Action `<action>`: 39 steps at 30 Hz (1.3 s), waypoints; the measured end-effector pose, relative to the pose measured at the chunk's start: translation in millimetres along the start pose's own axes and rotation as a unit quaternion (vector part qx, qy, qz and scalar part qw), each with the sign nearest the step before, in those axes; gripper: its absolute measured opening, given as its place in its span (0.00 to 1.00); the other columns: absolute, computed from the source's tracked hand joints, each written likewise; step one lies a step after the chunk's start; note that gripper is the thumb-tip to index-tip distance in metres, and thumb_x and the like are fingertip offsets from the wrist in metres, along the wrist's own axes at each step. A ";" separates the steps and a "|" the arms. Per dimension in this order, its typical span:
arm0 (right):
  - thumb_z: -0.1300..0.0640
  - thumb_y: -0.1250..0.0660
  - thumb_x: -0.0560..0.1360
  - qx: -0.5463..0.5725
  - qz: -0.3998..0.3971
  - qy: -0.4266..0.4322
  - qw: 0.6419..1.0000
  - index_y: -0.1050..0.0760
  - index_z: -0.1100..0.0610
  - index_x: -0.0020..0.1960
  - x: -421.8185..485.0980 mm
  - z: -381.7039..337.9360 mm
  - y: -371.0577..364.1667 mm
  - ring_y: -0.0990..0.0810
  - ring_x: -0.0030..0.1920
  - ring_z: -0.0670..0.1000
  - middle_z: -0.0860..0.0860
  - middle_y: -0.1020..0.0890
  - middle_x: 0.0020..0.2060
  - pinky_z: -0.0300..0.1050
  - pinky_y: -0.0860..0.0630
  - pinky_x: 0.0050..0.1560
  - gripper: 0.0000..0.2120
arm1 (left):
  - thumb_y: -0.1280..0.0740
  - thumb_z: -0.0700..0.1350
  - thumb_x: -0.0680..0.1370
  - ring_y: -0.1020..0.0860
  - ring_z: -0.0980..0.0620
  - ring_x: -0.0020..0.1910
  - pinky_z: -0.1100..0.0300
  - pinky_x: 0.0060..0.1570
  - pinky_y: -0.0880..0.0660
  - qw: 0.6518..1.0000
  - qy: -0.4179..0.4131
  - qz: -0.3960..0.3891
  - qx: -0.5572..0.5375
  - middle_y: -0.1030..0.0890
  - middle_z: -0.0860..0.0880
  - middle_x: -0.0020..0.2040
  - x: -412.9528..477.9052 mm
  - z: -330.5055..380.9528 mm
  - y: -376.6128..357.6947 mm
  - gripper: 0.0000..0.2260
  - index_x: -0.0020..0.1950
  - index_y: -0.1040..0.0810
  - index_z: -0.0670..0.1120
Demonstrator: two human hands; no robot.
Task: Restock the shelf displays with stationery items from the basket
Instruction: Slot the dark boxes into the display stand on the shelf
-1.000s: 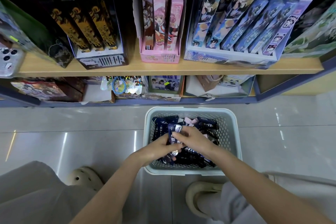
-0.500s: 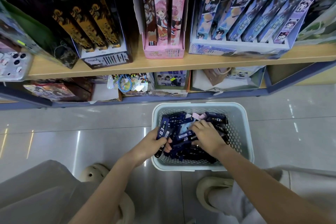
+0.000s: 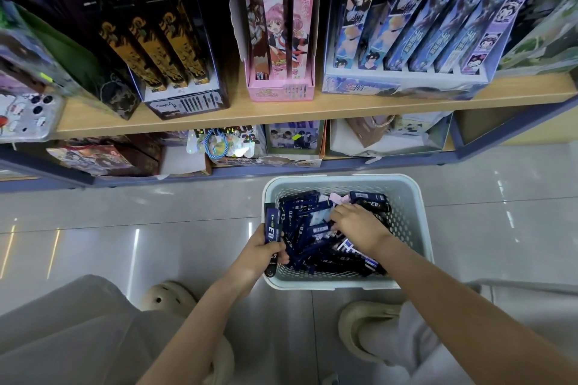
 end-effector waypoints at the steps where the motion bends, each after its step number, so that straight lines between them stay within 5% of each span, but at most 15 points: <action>1: 0.62 0.41 0.80 0.033 0.020 -0.021 0.999 0.29 0.58 0.61 -1.3 0.5 1.1 0.29 0.62 0.54 0.54 0.24 0.59 0.44 0.36 0.62 0.11 | 0.42 0.31 0.79 0.27 0.53 0.28 0.59 0.38 0.27 1.000 0.000 0.012 0.002 0.27 0.47 0.30 -1.4 -1.0 -1.2 0.07 0.52 0.31 0.42; 3: 0.60 0.40 0.80 0.179 0.059 -0.101 0.977 0.31 0.57 0.49 -7.8 -2.2 10.3 0.21 0.50 0.56 0.56 0.20 0.48 0.49 0.27 0.51 0.01 | 0.40 0.38 0.81 0.30 0.56 0.26 0.60 0.35 0.29 0.999 -0.017 0.041 0.014 0.30 0.49 0.29 -4.3 0.2 -5.0 0.02 0.49 0.32 0.43; 5: 0.59 0.41 0.81 0.395 0.058 -0.147 0.905 0.34 0.57 0.42 -14.8 -16.9 17.7 0.20 0.36 0.53 0.54 0.20 0.39 0.50 0.23 0.40 0.08 | 0.40 0.43 0.81 0.32 0.57 0.23 0.63 0.30 0.31 0.996 -0.033 0.081 0.017 0.31 0.49 0.27 -6.9 3.1 -10.2 0.06 0.46 0.33 0.43; 7: 0.58 0.42 0.81 0.531 0.037 -0.143 0.835 0.34 0.56 0.41 -22.7 -42.4 23.9 0.25 0.27 0.46 0.51 0.21 0.34 0.41 0.25 0.32 0.10 | 0.40 0.44 0.82 0.33 0.56 0.23 0.66 0.26 0.33 0.993 -0.039 0.108 -0.015 0.31 0.49 0.27 -9.1 6.8 -17.5 0.06 0.46 0.32 0.43; 9: 0.58 0.41 0.81 0.567 0.026 -0.130 0.813 0.34 0.57 0.41 -27.8 -64.1 25.9 0.28 0.23 0.41 0.51 0.22 0.33 0.34 0.30 0.28 0.10 | 0.41 0.43 0.82 0.33 0.54 0.24 0.67 0.25 0.34 0.991 -0.039 0.117 -0.051 0.31 0.48 0.28 -11.9 10.4 -24.8 0.05 0.48 0.31 0.42; 16: 0.55 0.40 0.80 0.462 0.055 -0.092 0.880 0.34 0.58 0.39 -38.3 -81.4 38.9 0.29 0.31 0.48 0.53 0.27 0.32 0.40 0.33 0.36 0.13 | 0.42 0.44 0.82 0.34 0.56 0.22 0.68 0.22 0.36 0.990 -0.017 0.131 -0.055 0.30 0.48 0.27 -19.7 9.3 -26.9 0.09 0.50 0.29 0.39; 20: 0.55 0.42 0.81 0.516 0.061 -0.123 0.845 0.27 0.64 0.46 -40.0 -65.8 45.5 0.27 0.29 0.39 0.50 0.21 0.38 0.30 0.32 0.34 0.13 | 0.43 0.42 0.83 0.33 0.56 0.24 0.68 0.23 0.35 0.989 -0.027 0.127 -0.070 0.28 0.50 0.29 -24.3 14.7 -25.9 0.07 0.47 0.29 0.42; 24: 0.58 0.38 0.79 0.505 0.180 -0.269 0.800 0.27 0.63 0.57 -41.0 1.3 42.5 0.21 0.46 0.53 0.54 0.21 0.49 0.37 0.31 0.38 0.10 | 0.43 0.45 0.83 0.24 0.51 0.37 0.64 0.35 0.28 0.988 -0.004 0.138 -0.072 0.23 0.47 0.40 -26.6 15.1 -16.7 0.06 0.49 0.29 0.46; 26: 0.63 0.37 0.78 0.479 0.156 -0.309 0.807 0.28 0.63 0.62 -39.6 29.6 27.0 0.20 0.52 0.58 0.56 0.22 0.57 0.41 0.26 0.41 0.13 | 0.43 0.45 0.83 0.20 0.49 0.44 0.59 0.43 0.23 0.988 0.002 0.130 -0.083 0.20 0.45 0.45 -27.3 16.8 -14.9 0.05 0.53 0.28 0.47; 29: 0.68 0.38 0.77 0.419 0.099 -0.331 0.840 0.34 0.64 0.69 -36.3 55.6 4.5 0.25 0.56 0.51 0.59 0.29 0.67 0.37 0.32 0.54 0.21 | 0.44 0.41 0.83 0.18 0.50 0.34 0.59 0.34 0.21 0.985 0.004 0.106 -0.138 0.19 0.42 0.42 -29.4 23.5 -15.2 0.05 0.50 0.30 0.46; 33: 0.62 0.29 0.73 0.351 0.036 -0.329 0.876 0.37 0.63 0.71 -32.6 65.2 -15.3 0.34 0.69 0.59 0.61 0.33 0.70 0.48 0.39 0.71 0.30 | 0.44 0.40 0.83 0.19 0.48 0.32 0.54 0.37 0.19 0.984 -0.007 0.096 -0.153 0.19 0.44 0.39 -27.1 28.8 -13.9 0.05 0.51 0.30 0.45; 39: 0.59 0.29 0.73 0.314 0.024 -0.302 0.900 0.33 0.61 0.68 -39.8 57.9 -14.2 0.28 0.63 0.58 0.58 0.30 0.65 0.46 0.34 0.63 0.27 | 0.43 0.41 0.82 0.21 0.52 0.30 0.53 0.39 0.19 0.990 -0.010 0.074 -0.122 0.22 0.46 0.36 -21.9 30.5 -18.4 0.03 0.52 0.30 0.44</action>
Point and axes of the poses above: each hand's wrist, its own x-axis towards the middle knuckle, its own y-axis out of the back of the hand, z = x × y, the point moved 4 cm from there along x, towards the middle knuckle
